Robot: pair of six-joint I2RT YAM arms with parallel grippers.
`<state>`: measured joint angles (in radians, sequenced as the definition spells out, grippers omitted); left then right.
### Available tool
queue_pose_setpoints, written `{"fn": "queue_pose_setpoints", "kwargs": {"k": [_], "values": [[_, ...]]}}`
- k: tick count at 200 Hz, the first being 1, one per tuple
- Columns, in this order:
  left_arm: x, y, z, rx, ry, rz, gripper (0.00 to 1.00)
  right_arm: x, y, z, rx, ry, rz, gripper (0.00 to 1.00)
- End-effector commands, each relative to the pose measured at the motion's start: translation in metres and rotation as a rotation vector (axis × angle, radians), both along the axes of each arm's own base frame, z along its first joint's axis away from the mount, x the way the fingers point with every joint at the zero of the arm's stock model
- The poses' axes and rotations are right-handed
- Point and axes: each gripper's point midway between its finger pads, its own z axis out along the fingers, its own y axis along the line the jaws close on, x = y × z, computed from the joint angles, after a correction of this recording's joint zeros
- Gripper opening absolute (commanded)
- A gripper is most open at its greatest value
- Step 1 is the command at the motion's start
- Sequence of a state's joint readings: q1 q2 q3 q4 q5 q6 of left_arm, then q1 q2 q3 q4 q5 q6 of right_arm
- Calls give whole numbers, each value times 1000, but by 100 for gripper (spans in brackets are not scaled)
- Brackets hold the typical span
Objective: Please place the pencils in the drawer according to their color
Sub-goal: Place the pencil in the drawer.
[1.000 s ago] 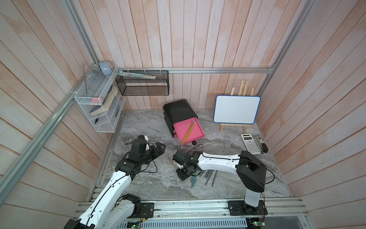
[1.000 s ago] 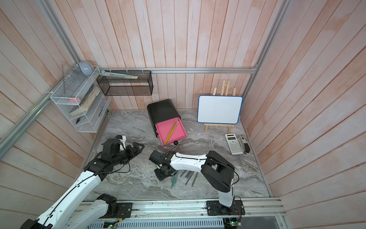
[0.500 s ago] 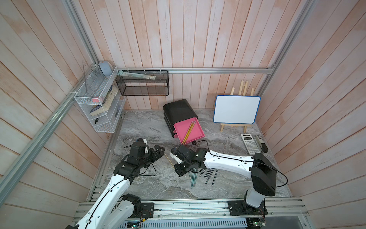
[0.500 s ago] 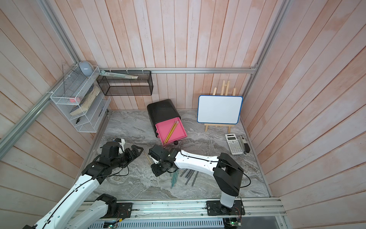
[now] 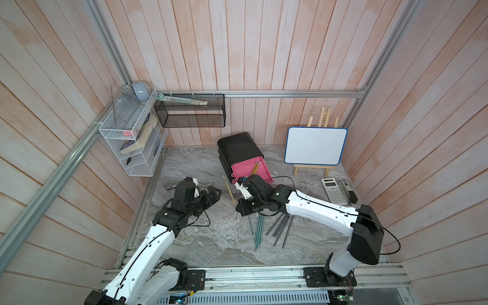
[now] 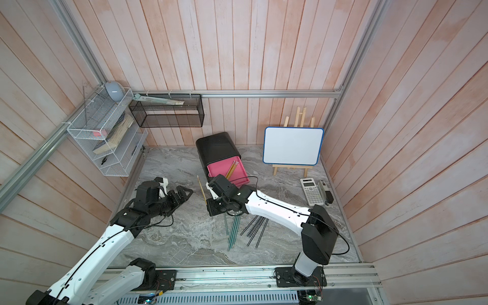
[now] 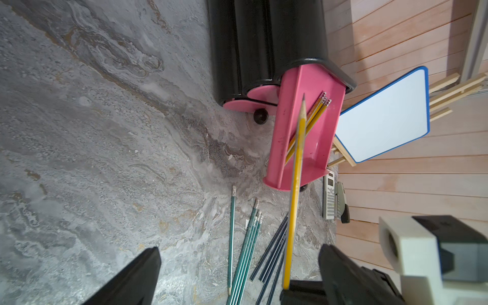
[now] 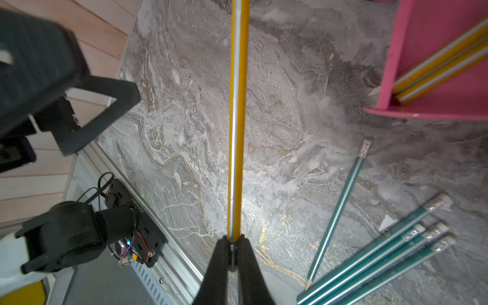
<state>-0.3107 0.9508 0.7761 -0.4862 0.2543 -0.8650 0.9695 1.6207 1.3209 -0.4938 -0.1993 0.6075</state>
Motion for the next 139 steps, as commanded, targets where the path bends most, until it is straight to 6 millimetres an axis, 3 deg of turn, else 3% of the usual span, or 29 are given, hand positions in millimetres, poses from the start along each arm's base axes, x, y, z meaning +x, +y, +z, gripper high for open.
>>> {"fn": "queue_pose_setpoints", "kwargs": {"k": [1,60,139], "values": [[14,-10,27,-33,-71,-19,100,15,-10,21,89,11,-79,0],[35,-32,47,-48,-115,-49,100,41,-49,17,169,73,-243,0],[48,-45,51,-47,-124,-67,99,63,-75,3,315,204,-405,0]]}}
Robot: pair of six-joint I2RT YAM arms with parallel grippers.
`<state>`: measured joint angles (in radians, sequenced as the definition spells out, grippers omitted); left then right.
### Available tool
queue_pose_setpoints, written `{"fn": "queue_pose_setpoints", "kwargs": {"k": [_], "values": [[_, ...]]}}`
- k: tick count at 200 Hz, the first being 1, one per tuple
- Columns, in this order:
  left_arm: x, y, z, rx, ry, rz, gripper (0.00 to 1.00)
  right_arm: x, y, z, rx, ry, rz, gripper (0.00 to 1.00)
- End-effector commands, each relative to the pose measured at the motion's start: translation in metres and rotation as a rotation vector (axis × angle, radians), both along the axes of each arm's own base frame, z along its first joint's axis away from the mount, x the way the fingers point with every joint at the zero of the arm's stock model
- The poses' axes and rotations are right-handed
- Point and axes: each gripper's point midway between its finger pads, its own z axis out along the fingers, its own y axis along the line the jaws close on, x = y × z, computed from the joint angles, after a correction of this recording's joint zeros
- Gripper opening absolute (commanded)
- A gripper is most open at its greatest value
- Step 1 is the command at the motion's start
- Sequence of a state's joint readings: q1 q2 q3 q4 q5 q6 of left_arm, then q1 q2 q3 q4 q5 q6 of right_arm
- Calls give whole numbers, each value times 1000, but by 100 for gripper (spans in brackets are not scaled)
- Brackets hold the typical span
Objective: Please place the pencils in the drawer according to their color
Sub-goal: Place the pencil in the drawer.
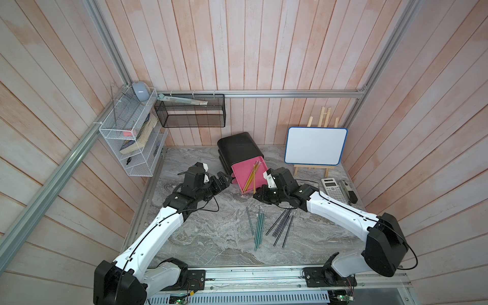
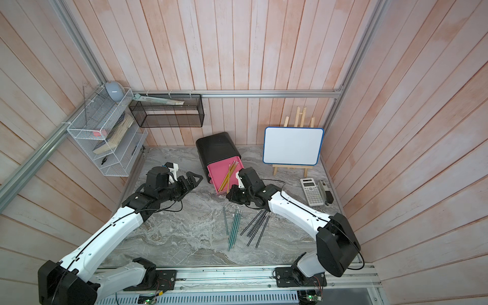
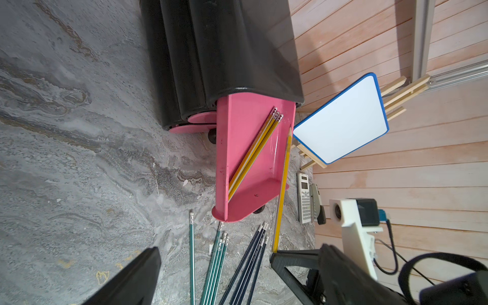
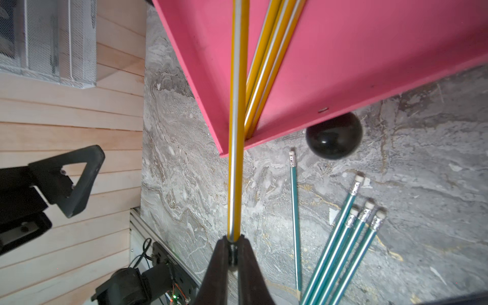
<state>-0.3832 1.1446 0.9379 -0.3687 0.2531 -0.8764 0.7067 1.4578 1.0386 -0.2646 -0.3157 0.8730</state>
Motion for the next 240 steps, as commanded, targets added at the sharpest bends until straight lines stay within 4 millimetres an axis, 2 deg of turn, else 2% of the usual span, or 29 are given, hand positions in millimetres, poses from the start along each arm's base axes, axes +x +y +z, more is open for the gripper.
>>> {"fn": "queue_pose_setpoints", "kwargs": {"k": [1,60,192,212,229,240], "values": [[6,-4,17,-13,-50,0,99,7,0,13,112,22,-44,0],[4,-3,13,-9,-43,0,100,30,5,17,143,22,-68,0],[2,-1,12,-6,-49,6,99,76,35,21,259,71,-104,0],[2,-1,13,-7,-51,7,100,81,41,27,265,65,-95,31],[2,-1,13,-8,-52,8,99,83,40,32,265,53,-99,40],[2,-1,13,-8,-53,10,99,83,41,36,266,48,-97,42]]}}
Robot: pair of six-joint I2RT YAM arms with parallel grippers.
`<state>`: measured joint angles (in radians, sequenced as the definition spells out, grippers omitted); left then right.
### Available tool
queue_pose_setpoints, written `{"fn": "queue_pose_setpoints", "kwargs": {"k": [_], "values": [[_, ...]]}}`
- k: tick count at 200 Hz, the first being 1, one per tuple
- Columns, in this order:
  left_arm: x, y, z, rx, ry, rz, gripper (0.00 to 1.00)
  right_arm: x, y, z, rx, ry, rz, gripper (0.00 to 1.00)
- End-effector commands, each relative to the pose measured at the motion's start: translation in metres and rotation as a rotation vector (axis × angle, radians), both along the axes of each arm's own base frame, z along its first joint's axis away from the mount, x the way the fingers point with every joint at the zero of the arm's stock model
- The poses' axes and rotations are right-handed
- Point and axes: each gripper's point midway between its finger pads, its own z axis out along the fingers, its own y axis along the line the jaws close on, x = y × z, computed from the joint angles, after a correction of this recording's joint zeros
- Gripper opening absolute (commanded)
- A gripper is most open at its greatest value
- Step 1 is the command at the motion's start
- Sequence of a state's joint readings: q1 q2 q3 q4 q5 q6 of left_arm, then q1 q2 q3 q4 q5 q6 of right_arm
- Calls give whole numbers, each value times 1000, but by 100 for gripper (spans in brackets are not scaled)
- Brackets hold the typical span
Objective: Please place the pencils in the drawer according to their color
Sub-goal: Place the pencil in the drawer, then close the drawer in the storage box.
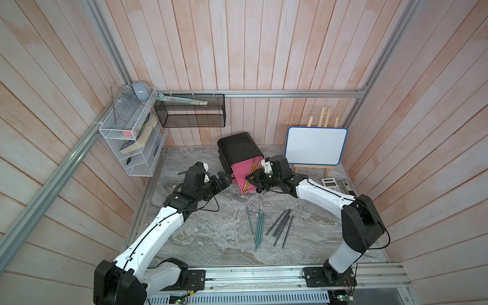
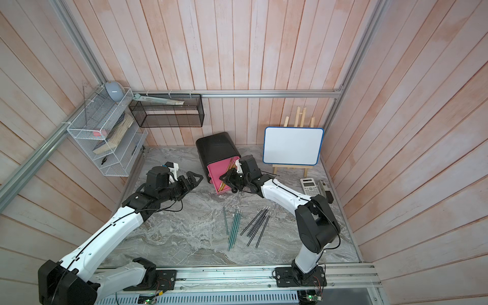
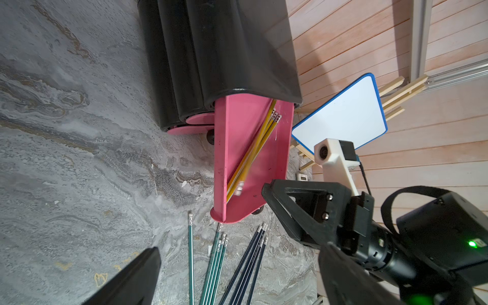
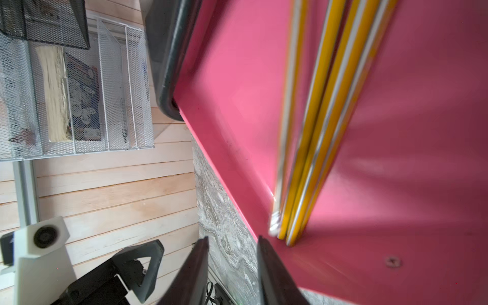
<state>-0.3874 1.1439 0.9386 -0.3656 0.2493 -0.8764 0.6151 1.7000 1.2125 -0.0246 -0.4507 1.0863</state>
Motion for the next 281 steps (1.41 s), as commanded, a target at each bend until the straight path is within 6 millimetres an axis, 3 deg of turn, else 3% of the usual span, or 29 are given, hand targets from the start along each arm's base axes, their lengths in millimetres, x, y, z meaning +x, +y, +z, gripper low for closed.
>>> {"fn": "queue_pose_setpoints", "kwargs": {"k": [1,63,102,153,191,241,281], "values": [[2,0,12,-9,-49,10,99,5,4,17,21,-31,7,42],[10,1,11,21,-56,14,100,-1,-9,47,23,-111,-25,43],[26,2,14,81,-61,23,99,-7,-40,52,33,-139,-94,50],[62,1,19,179,-66,36,99,-16,-96,29,58,-125,-193,53],[93,11,20,263,-63,70,99,-29,-126,-7,60,-72,-224,53],[138,23,10,318,-41,90,100,-40,-131,-46,70,-31,-230,50],[171,21,-5,348,-18,59,99,-32,-127,-59,95,-17,-243,44]]}}
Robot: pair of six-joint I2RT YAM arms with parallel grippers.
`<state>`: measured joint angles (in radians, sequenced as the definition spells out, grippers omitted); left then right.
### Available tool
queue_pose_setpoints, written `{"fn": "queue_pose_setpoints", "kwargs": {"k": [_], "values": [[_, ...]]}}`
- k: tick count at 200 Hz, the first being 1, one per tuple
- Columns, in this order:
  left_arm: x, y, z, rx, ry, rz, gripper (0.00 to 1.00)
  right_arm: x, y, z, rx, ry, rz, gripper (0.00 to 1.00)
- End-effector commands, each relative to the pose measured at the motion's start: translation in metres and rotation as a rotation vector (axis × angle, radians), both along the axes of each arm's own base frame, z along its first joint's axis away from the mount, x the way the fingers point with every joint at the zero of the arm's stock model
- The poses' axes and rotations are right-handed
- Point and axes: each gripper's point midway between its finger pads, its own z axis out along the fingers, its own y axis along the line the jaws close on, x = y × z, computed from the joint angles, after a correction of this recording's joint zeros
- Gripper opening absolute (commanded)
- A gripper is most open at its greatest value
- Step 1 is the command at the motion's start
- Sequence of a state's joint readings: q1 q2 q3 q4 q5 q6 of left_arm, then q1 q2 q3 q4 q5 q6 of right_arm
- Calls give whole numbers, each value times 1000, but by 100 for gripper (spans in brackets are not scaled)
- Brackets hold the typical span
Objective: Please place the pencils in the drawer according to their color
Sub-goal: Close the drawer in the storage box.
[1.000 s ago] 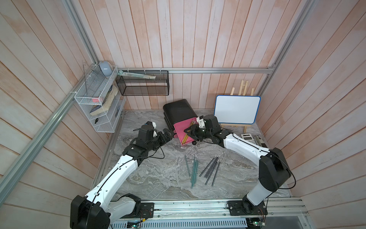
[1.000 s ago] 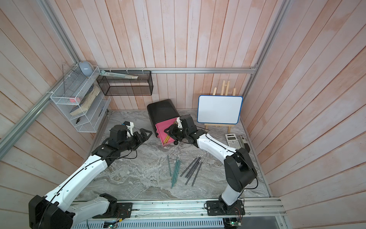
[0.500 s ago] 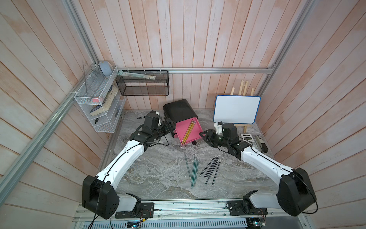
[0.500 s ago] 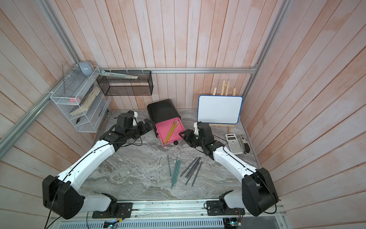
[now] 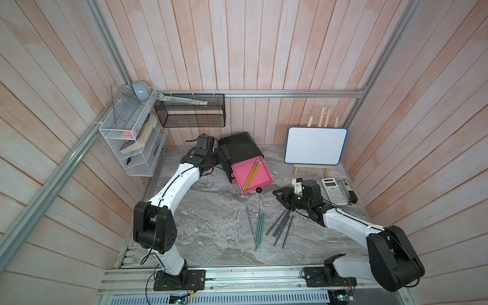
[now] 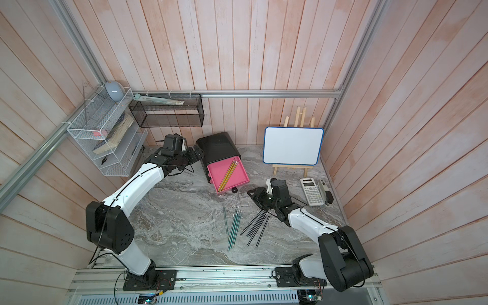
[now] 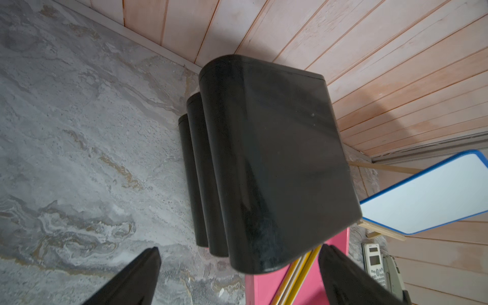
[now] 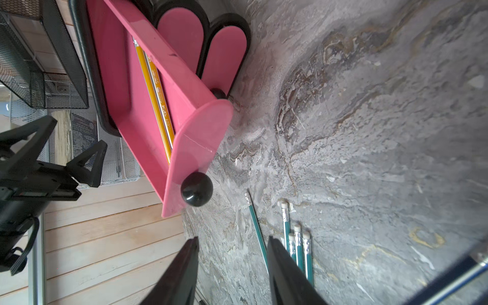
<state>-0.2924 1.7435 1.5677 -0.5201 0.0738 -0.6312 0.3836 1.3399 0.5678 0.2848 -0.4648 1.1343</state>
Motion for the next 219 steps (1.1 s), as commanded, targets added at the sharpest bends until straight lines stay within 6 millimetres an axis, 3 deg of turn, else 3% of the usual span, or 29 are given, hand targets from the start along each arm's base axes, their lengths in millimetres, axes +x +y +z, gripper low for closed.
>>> {"fn": "queue_pose_setpoints", "kwargs": {"k": [1,58,124,219], "values": [[14,1,-5,38,9,-31,99,11,7,7,51,-43,-2,44],[41,4,-29,41,38,-53,99,27,28,-2,56,-28,1,36],[49,-4,-58,37,81,-98,100,50,52,-7,70,-11,2,28],[44,-9,-83,22,115,-113,99,84,74,28,120,-73,22,21]]}}
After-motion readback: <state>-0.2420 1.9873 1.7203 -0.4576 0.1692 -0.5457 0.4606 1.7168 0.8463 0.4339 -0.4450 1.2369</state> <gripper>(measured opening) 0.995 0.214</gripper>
